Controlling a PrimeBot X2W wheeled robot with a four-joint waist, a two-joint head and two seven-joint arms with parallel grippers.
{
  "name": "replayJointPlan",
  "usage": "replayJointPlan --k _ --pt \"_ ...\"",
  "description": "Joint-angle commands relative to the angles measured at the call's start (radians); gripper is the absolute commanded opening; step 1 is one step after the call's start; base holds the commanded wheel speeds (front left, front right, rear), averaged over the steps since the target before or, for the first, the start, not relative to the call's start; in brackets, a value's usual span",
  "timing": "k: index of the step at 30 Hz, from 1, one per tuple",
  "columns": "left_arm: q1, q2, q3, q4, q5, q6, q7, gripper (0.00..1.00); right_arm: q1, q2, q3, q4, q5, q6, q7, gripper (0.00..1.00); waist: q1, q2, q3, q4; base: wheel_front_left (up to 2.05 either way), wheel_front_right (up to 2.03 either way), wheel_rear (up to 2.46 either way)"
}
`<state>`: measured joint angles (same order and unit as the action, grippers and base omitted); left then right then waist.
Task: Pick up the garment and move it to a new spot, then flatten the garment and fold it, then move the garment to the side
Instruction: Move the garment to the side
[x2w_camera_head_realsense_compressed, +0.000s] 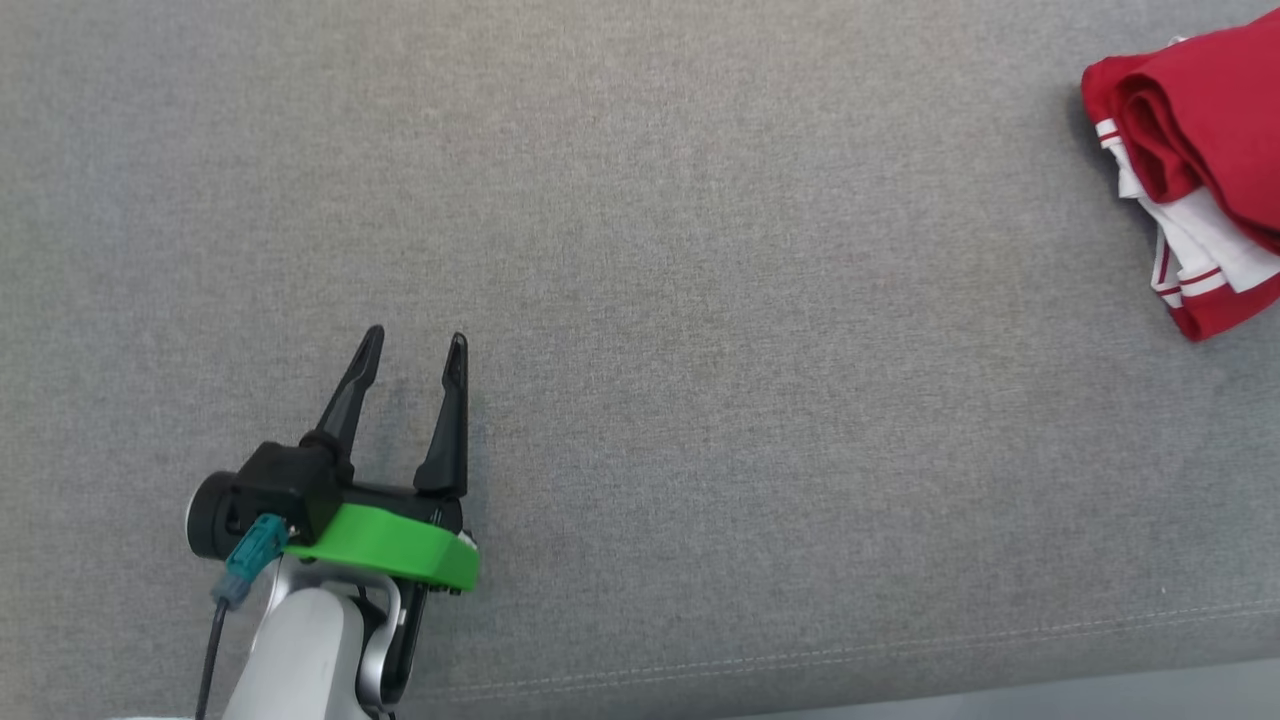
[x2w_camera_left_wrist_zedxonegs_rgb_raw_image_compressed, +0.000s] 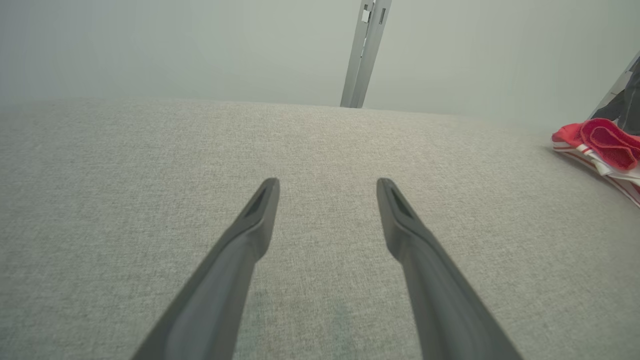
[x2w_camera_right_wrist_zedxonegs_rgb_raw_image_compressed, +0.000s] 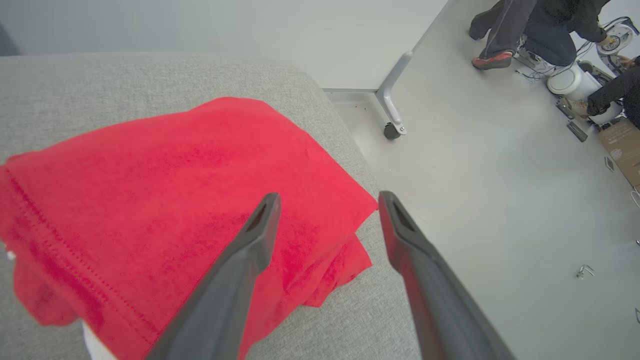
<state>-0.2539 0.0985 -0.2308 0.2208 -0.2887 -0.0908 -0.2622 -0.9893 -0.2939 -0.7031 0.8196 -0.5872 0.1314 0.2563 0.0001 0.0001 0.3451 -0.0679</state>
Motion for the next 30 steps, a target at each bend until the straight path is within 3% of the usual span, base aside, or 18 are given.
replayJointPlan --k 1,8,18,24,30 --pt "0.024 -0.004 0.006 0.006 -0.018 0.0 -0.001 1.0 0.029 0.011 0.003 0.013 0.013 -0.002 -0.027 1.0 -0.0001 -0.0001 -0.047 -0.008 0.0 0.0 0.0" --pt "0.079 -0.015 0.049 0.031 -0.073 0.05 0.011 1.0 0.11 0.067 0.052 0.068 0.122 -0.002 -0.195 1.0 -0.0001 -0.0001 -0.152 -0.004 0.0 0.0 0.0" --pt "0.184 -0.019 0.099 0.067 -0.13 0.11 0.027 1.0 0.257 0.143 0.248 0.093 0.34 -0.002 -0.433 1.0 -0.0001 -0.0001 -0.304 0.017 0.0 0.0 0.0" --pt "0.225 -0.003 0.115 0.066 -0.141 0.121 0.032 1.0 0.344 0.183 0.384 0.035 0.461 -0.002 -0.478 1.0 -0.0001 -0.0001 -0.357 0.026 0.0 0.0 0.0" --pt "0.251 0.014 0.122 0.056 -0.139 0.127 0.026 1.0 0.48 0.207 0.519 -0.11 0.604 -0.002 -0.485 1.0 -0.0001 -0.0001 -0.389 0.039 0.0 0.0 0.0"
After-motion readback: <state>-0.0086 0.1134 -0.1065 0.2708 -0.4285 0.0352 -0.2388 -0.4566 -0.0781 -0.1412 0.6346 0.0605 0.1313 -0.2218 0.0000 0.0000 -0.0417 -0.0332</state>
